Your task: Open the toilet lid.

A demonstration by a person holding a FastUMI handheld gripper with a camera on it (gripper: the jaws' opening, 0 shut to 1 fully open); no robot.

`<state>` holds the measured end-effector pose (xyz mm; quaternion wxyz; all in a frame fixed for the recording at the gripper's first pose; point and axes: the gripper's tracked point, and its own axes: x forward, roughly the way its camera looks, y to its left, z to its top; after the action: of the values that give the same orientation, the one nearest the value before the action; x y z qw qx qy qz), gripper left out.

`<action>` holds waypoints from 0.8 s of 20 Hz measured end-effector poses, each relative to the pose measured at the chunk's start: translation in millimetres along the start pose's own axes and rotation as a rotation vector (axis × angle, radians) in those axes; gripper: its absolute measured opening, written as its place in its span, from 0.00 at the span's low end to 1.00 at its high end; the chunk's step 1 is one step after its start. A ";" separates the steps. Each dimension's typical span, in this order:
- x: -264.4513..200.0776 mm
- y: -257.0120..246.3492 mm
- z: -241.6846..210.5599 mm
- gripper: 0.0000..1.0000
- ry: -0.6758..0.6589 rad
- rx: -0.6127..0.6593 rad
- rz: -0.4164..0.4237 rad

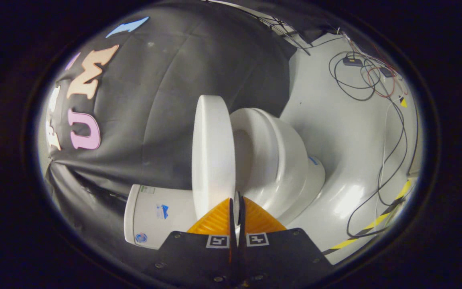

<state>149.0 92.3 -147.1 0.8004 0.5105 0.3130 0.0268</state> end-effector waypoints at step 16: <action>-35.1 88.4 -16.8 0.01 0.019 -0.226 0.004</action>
<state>136.4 135.3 -61.5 0.8498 0.4174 0.3145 0.0682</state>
